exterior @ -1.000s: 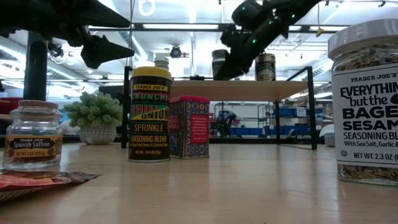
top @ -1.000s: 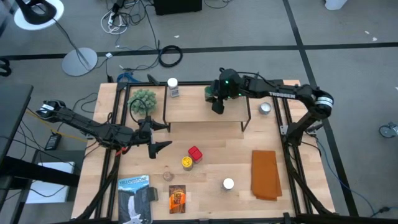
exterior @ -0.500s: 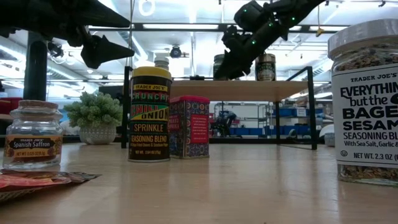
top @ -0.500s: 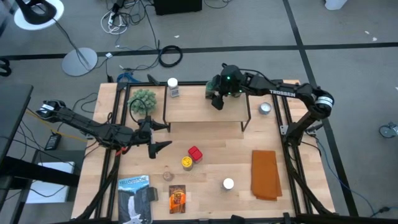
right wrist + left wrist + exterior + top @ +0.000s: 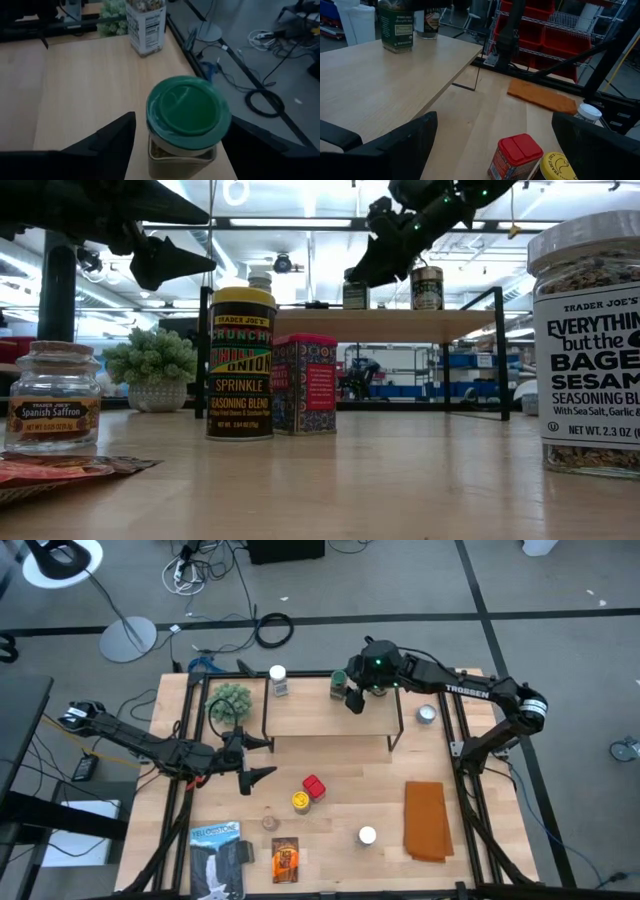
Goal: Shelf spices
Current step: Put the green seasoning onto the shelf
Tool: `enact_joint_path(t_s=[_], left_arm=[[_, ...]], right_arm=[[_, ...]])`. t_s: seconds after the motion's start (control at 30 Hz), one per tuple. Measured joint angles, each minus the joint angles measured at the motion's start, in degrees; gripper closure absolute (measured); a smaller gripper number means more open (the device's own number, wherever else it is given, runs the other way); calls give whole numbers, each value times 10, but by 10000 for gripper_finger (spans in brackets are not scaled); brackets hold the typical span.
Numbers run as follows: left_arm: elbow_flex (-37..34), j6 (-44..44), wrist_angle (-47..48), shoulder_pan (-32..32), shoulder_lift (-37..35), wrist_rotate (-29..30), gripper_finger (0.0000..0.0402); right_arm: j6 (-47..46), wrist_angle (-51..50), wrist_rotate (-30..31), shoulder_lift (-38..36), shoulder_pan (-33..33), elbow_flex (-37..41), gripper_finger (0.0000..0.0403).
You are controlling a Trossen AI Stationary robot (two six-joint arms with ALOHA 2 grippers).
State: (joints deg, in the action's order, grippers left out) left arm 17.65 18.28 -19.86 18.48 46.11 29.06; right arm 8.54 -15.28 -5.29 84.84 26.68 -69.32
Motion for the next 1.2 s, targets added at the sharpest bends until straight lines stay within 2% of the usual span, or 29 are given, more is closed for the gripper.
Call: enact_joint_path(t_s=[0.23,0.6,0.83,1.2], left_arm=[[0,0,0,0,0,0,3],[0,0,0,0,0,0,3],[0,0,0,0,0,-8,3],[0,0,0,0,0,-8,3]], right_arm=[[1,1,8,-7,0,0,139],[0,15,-6,-6,0,0,201],[0,-3,-8,-13,0,0,192],[11,-47,12,-64,8,0,193]])
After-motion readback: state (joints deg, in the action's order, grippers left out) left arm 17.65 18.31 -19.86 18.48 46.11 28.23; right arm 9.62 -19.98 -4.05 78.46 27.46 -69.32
